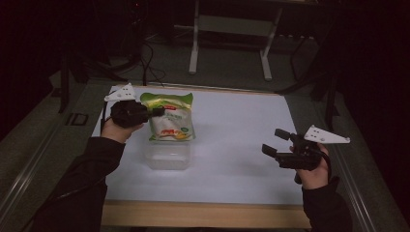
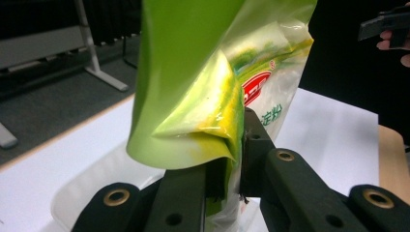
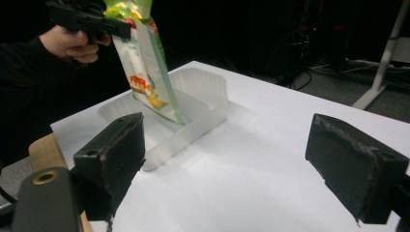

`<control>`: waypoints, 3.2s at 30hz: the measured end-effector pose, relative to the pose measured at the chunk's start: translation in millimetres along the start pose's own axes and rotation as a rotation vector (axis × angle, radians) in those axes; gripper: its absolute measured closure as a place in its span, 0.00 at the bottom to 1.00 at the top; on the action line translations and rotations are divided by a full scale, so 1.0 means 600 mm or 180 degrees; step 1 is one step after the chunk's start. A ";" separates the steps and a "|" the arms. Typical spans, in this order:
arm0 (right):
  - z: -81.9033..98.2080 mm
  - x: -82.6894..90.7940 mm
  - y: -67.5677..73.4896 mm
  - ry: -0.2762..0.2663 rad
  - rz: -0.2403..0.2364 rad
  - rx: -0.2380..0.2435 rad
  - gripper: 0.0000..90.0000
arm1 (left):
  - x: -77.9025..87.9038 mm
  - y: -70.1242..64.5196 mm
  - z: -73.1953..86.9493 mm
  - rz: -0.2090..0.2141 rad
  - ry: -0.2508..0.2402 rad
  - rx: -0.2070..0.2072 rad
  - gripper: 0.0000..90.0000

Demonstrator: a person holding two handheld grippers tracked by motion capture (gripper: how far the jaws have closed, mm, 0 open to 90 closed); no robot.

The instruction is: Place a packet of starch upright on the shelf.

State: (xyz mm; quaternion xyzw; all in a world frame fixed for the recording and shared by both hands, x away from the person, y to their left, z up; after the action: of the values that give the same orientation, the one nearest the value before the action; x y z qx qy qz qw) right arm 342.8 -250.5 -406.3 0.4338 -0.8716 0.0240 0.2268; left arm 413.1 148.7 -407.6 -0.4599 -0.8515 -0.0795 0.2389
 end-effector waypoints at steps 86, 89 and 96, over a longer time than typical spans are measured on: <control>0.031 -0.029 0.019 0.0178 -0.0184 -0.0029 0.16 | 0.063 -0.040 0.123 -0.0300 0.0106 0.0402 0.01; 0.033 -0.030 0.019 0.0180 -0.0188 -0.0032 0.16 | 0.068 -0.051 0.125 -0.0316 0.0070 0.0398 0.01; 0.042 -0.033 0.019 0.0212 -0.0177 -0.0029 0.16 | 0.064 -0.115 0.136 -0.0125 0.0126 0.0290 0.01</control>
State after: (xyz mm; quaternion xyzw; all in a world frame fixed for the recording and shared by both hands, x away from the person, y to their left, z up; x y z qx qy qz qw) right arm 335.0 -234.8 -435.1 0.4558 -0.8513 0.0282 0.2583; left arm 311.7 167.3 -454.5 -0.4300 -0.8583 -0.0544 0.2747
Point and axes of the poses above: each handheld gripper's, and its own axes: x roughly backward along the jaws, z roughly out of its underside, y roughly to its left, the point moved 7 cm from there along -x, roughly forward along the jaws, and after that the axes turned 8 degrees about y, right-handed, at the moved point
